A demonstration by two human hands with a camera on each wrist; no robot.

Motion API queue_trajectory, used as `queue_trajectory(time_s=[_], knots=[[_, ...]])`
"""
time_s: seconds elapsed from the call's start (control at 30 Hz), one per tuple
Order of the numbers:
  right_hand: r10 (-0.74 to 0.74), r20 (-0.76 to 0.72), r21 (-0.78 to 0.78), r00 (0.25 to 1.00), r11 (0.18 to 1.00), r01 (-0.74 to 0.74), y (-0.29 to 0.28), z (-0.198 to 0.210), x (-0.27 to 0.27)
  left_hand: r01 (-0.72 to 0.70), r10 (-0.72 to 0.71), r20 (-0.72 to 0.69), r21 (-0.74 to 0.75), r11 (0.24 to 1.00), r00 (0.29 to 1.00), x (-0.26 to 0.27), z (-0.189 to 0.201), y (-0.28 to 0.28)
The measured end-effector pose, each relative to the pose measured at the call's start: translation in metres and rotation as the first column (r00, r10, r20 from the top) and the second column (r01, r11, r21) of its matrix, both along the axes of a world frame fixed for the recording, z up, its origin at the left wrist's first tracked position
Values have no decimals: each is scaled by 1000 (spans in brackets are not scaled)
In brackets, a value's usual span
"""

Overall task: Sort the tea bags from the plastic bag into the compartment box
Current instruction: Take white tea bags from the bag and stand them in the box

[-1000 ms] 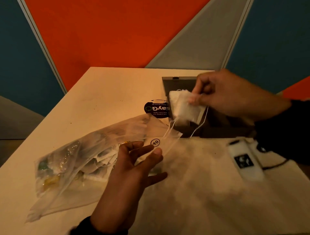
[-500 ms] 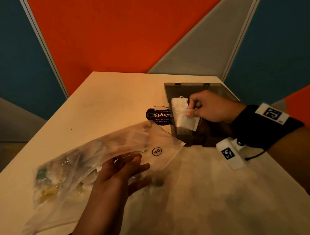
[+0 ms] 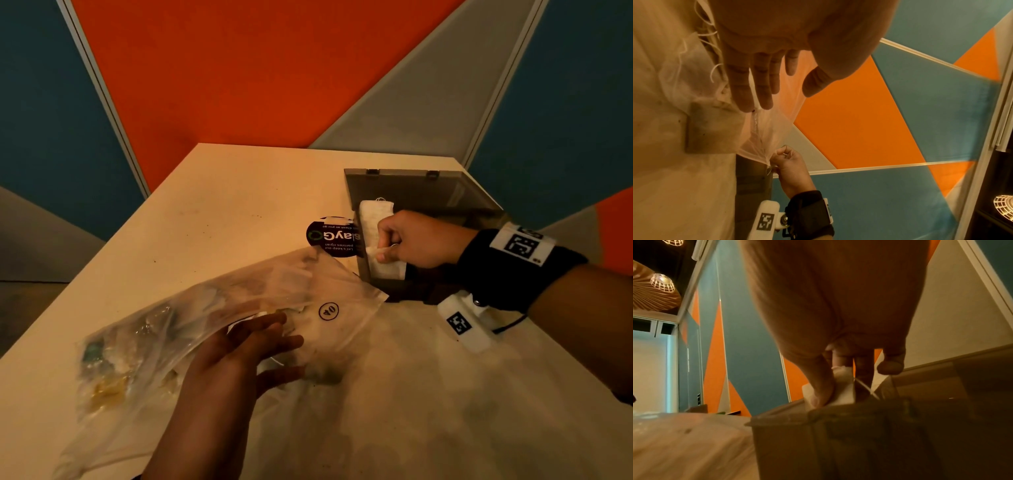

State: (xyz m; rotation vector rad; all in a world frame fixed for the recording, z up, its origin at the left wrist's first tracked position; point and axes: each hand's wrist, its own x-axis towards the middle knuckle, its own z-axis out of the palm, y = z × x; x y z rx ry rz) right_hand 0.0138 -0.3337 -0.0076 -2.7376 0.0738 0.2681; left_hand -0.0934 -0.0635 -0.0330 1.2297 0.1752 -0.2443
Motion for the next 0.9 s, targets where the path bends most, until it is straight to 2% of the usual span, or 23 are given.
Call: queue_trajectory(time_s=[0.2,0.3,0.47,0.67,0.77,0.83,0.9], knots=[[45,-151,-110,988,992,-62,5,5,0,21,-21,-6,-5,1000,1000,0,3,3],[99,-253,-224,962,962,-157,6,4,5,5,-5,25,-32,999,1000,-1,9,4],[125,-260,-320,957,924,-208,11,0,17,-6,12,100,-58,998,995,0,22,14],[59,-170,-284,984,953,-106,14,7,20,6,-2,122,-31,999,992,2,30,23],[63,20,-337,998,940,-53,25,28,5,13,-13,140,0,1000,990,4,30,25],[80,196,-204,977,978,-39,42,48,-16,13,-17,159,26,1000,987,6,32,26],[97,298,22,950,994,-108,65,67,-47,14,-22,172,49,999,985,8,35,28]])
